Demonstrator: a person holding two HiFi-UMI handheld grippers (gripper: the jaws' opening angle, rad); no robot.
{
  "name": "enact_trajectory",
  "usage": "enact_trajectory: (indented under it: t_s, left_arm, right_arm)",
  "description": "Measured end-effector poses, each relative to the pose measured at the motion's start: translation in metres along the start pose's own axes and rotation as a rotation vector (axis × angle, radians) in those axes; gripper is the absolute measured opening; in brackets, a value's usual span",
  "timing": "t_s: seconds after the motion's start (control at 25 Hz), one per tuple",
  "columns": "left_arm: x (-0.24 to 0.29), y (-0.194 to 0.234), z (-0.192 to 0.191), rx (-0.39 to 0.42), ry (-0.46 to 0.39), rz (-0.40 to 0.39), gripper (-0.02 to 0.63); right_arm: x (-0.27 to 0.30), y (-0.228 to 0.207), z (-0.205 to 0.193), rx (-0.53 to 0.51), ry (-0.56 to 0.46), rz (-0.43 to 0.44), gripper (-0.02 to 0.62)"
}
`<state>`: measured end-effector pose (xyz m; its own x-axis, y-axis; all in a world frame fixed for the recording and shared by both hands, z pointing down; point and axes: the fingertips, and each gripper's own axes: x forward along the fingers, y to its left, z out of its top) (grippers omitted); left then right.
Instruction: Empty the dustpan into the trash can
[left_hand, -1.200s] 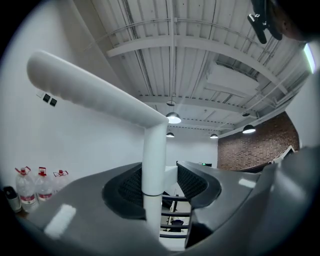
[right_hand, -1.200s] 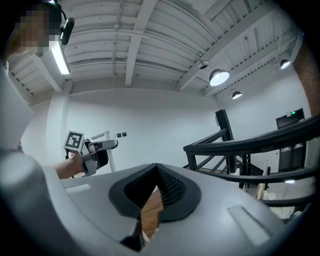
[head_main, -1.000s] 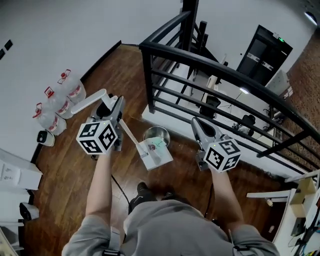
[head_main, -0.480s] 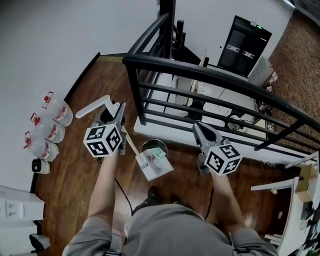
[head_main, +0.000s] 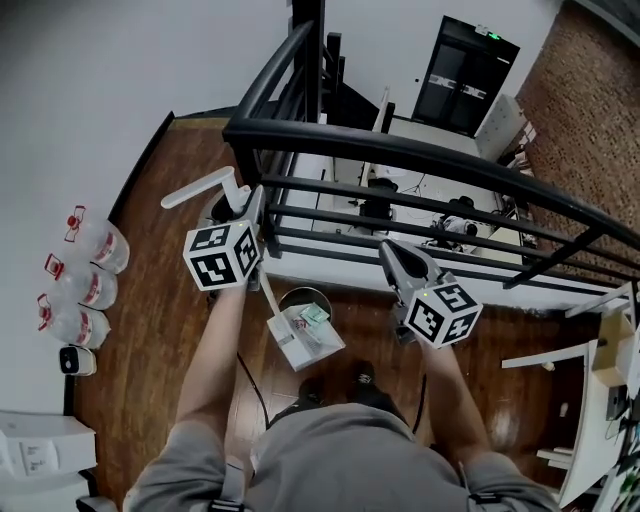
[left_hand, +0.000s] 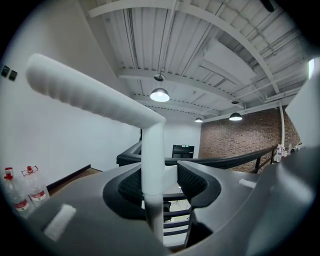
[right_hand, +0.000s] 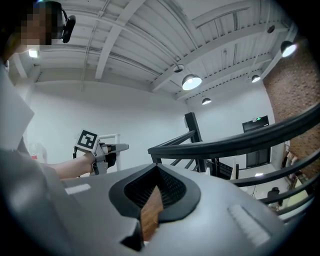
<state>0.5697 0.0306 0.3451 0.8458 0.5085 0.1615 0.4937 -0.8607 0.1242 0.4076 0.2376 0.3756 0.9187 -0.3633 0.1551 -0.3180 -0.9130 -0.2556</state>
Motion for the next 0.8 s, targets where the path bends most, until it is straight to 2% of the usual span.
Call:
enact_trajectory:
  t_s: [0.28,0.52,0.8]
  left_arm:
    - [0.065,-0.036,0.004,0.058,0.066,0.038,0.186]
    - [0.117,-0.078,0.002,0.121,0.118,0.073,0.186]
    - [0.163,-0.082,0.000,0.153,0.153,0.132,0.184]
  right_arm:
    - [-0.002,-0.051,0.019,0.014,-0.030,-0.003,-0.002]
    - [-0.027,-0.108,0.029,0.035,-0.051,-0.014,-0.002]
    - [-0.040,-0.155,0.017,0.077,-0.029,-0.036,-0.001]
